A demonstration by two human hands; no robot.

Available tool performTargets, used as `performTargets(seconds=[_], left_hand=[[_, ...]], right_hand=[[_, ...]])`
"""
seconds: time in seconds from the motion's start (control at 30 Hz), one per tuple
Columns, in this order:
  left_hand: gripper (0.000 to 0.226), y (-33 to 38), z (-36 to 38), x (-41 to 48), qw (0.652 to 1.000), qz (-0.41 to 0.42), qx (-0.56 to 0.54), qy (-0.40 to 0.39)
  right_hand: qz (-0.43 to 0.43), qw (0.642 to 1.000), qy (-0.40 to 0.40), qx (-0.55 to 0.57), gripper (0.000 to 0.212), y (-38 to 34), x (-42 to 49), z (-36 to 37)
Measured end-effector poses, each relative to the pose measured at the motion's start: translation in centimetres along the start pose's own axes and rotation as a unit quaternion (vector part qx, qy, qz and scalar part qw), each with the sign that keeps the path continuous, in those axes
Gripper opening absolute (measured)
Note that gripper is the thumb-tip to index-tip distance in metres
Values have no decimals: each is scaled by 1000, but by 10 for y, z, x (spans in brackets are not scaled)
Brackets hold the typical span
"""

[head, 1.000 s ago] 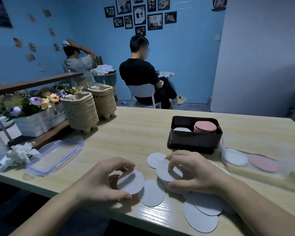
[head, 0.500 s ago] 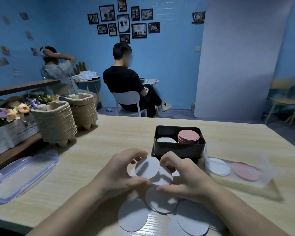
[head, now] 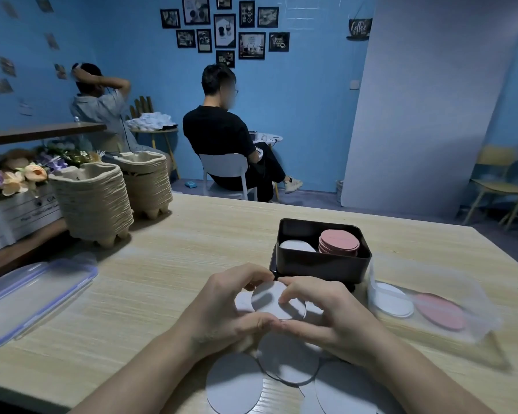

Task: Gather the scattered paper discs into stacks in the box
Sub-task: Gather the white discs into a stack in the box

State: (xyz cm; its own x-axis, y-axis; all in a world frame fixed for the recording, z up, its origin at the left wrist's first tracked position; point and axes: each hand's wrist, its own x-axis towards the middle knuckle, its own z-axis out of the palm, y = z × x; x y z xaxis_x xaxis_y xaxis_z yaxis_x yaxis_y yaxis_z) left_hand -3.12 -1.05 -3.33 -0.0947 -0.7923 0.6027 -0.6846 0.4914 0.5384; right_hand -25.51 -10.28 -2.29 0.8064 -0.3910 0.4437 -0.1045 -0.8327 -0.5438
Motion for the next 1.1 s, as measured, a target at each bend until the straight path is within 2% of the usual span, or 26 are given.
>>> performTargets(seconds=[0.13,0.3,0.53,0.8,1.1], left_hand=[[61,-2,-2,-7,1000,-16,-14,1],[45,-5,-4,-11,998,-48,-43,27],[43,-3,-1,-11,997,-44,-58,22],[42,-2,0,-10,995,-42,-85,-2],[40,-1,1,-9,997,-16,-66,-27]], right_hand=[[13,1000,0,8,26,1,-2,0],[24,999,18,10,25,1,-3,-1],[29,999,17,28,32,1,-2,-1],[15,999,33,21,32,2,-2,-1],[18,999,-8,-26,27,2,-2,0]])
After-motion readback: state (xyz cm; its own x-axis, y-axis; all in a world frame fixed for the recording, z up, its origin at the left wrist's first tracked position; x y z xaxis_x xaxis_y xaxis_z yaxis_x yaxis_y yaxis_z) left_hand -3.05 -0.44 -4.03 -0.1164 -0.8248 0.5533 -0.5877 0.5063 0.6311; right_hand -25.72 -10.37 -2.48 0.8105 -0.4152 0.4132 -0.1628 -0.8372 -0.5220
